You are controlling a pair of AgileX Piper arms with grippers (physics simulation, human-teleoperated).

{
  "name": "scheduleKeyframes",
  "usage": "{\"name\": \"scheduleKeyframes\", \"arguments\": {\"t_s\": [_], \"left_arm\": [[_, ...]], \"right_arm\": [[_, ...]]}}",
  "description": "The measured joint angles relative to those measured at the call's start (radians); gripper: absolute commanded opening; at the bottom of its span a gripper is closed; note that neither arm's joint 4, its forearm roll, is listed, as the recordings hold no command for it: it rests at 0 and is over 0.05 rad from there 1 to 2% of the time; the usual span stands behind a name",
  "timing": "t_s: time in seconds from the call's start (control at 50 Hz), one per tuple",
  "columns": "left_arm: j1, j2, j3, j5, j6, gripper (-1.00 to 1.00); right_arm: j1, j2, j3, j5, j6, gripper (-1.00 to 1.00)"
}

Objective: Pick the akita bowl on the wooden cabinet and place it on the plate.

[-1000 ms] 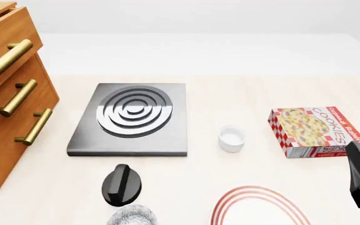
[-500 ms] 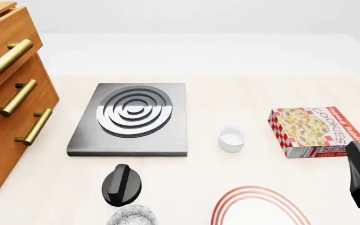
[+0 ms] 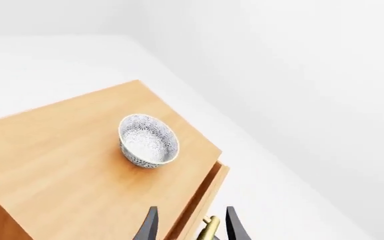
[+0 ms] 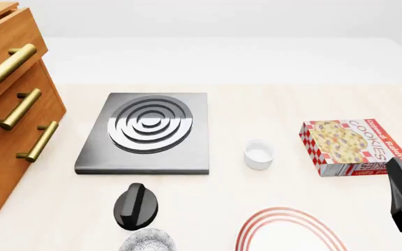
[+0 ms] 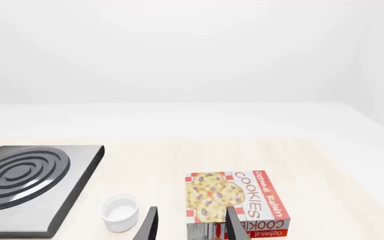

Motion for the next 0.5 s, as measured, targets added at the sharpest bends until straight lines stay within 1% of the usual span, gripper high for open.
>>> {"name": "scheduleKeyframes", "arguments": {"t_s": [0.5], "left_arm": [[0.087,0.143,-0.074,-0.038,-0.046,1.00]], "right_arm": [[0.000,0.000,0.000,0.000,0.000,1.00]]}}
